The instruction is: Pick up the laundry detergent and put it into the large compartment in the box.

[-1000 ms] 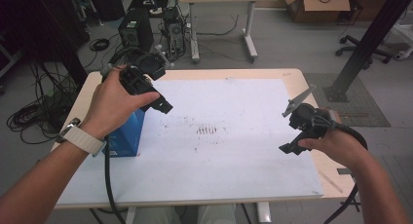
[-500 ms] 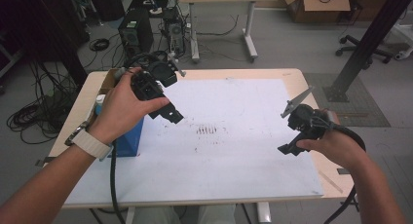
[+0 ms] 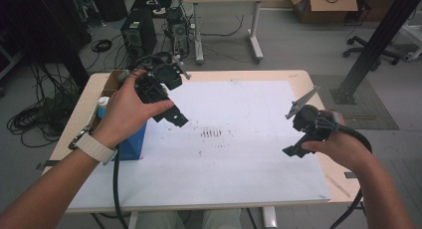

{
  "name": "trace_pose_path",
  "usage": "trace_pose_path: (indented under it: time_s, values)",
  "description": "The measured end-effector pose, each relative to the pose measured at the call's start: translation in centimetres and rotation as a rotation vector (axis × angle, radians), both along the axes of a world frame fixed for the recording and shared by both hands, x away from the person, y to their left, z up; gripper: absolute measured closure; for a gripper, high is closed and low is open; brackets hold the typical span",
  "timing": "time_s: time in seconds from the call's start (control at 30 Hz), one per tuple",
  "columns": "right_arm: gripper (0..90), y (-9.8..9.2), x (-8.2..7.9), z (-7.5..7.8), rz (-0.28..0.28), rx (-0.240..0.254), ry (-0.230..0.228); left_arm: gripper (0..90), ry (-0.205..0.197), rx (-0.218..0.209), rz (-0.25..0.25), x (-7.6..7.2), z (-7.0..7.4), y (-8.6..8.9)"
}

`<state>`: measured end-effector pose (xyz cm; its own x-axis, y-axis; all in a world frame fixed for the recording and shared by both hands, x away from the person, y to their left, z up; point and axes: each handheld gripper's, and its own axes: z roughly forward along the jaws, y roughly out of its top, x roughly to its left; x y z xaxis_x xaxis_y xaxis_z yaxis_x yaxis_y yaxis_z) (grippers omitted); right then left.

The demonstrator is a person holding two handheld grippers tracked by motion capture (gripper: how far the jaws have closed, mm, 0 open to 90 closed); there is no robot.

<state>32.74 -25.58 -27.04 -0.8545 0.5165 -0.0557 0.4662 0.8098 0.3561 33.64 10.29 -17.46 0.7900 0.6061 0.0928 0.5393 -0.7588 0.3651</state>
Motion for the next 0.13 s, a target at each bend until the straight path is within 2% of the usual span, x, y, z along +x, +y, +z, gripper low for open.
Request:
trace_pose_path:
  time_s: [0.13]
  values:
    - [12.2, -0.12, 0.07, -0.09, 0.0, 0.0, 0.001, 5.1, -0.001, -0.002, 0.002, 0.08, -0.02, 0.02]
